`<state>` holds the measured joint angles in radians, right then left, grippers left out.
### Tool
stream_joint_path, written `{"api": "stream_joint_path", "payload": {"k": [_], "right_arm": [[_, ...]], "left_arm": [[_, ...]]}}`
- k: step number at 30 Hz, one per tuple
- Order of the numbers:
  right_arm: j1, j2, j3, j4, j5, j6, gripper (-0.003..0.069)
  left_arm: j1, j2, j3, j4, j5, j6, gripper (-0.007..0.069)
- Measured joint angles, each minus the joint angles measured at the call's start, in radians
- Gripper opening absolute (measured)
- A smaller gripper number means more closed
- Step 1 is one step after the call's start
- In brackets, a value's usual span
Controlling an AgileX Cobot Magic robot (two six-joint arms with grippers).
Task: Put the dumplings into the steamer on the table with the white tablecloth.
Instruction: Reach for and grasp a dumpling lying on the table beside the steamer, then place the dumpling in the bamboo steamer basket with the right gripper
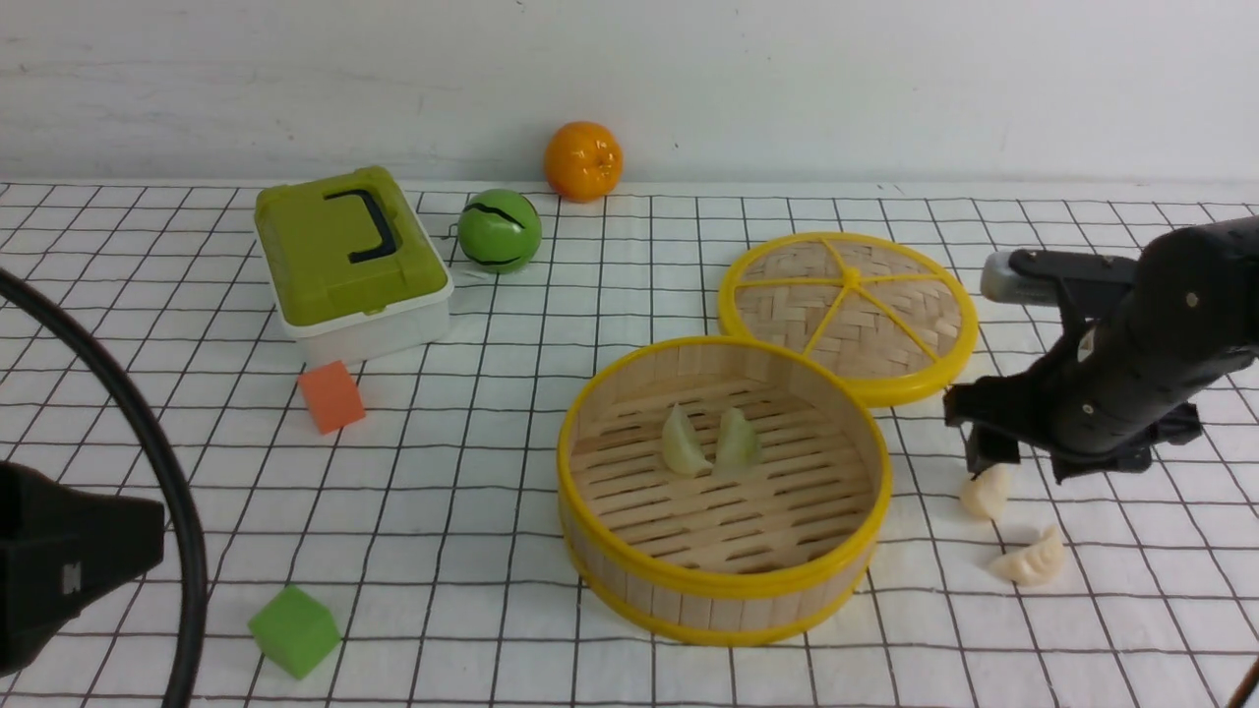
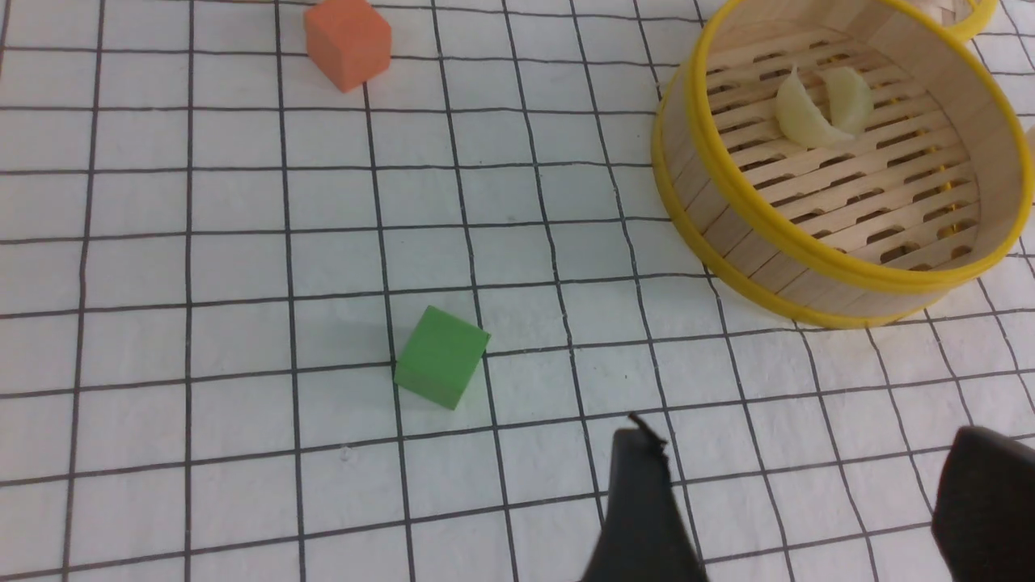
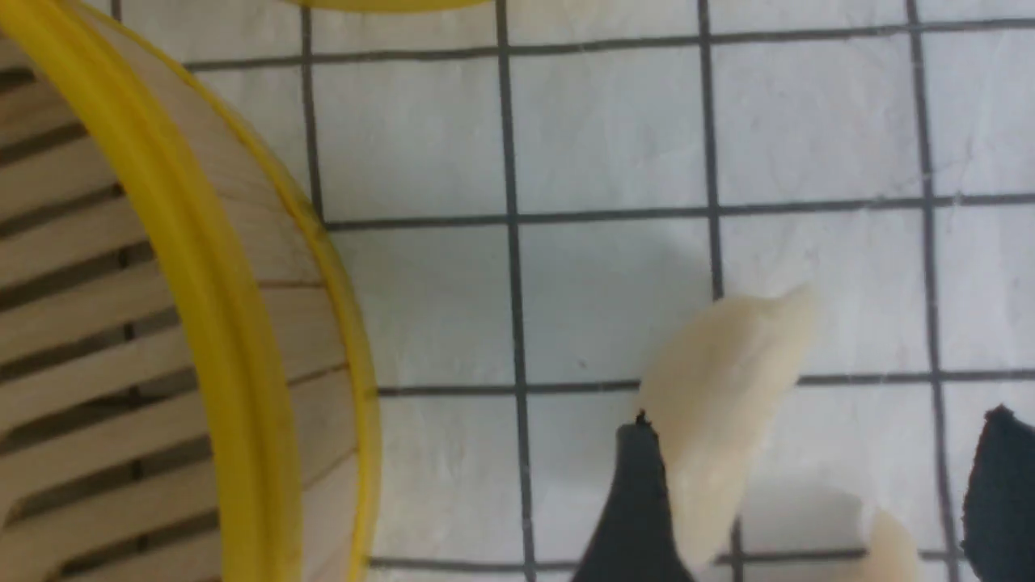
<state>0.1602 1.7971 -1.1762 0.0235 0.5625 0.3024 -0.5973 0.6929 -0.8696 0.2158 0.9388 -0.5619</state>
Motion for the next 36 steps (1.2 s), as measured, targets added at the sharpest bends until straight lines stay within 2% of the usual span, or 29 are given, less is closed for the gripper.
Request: {"api": "stream_joint_path", "payload": {"k": [9,10,11,15,21,26,31,34,36], "right_arm": [[0.0,0.12,-0.021,0.016,-0.03,0.001,0.0482],[0.0,0.12,-0.021,0.017,-0.034,0.001,0.0446],[0.0,0.12,-0.022,0.017,-0.034,0.001,0.044],[0.0,0.11,-0.022,0.017,-0.022,0.001,0.023],[0.0,0.017,-0.022,0.008,0.016,-0.03,0.0237],[0.031,-0.146,-0.027,0.034,0.103,-0.152,0.0237],[0.182,-0.232,-0.062,0.159,0.212,-0.302,0.0237],[0.305,-0.219,-0.063,0.222,0.212,-0.326,0.0237],[0.341,-0.208,-0.063,0.234,0.204,-0.33,0.0237]], "left_arm": [[0.0,0.0,0.0,0.011,0.004,0.0,0.046],[0.0,0.0,0.0,0.012,0.005,0.0,0.0456],[0.0,0.0,0.0,0.012,0.005,0.0,0.0456],[0.0,0.0,0.0,0.025,0.005,0.0,0.043],[0.0,0.0,0.0,0.037,0.005,0.0,0.0387],[0.0,0.0,0.0,0.037,0.006,0.0,0.0345],[0.0,0.0,0.0,0.037,0.004,0.0,0.0323],[0.0,0.0,0.0,0.037,0.004,0.0,0.0322],[0.0,0.0,0.0,0.037,0.004,0.0,0.0322]]}}
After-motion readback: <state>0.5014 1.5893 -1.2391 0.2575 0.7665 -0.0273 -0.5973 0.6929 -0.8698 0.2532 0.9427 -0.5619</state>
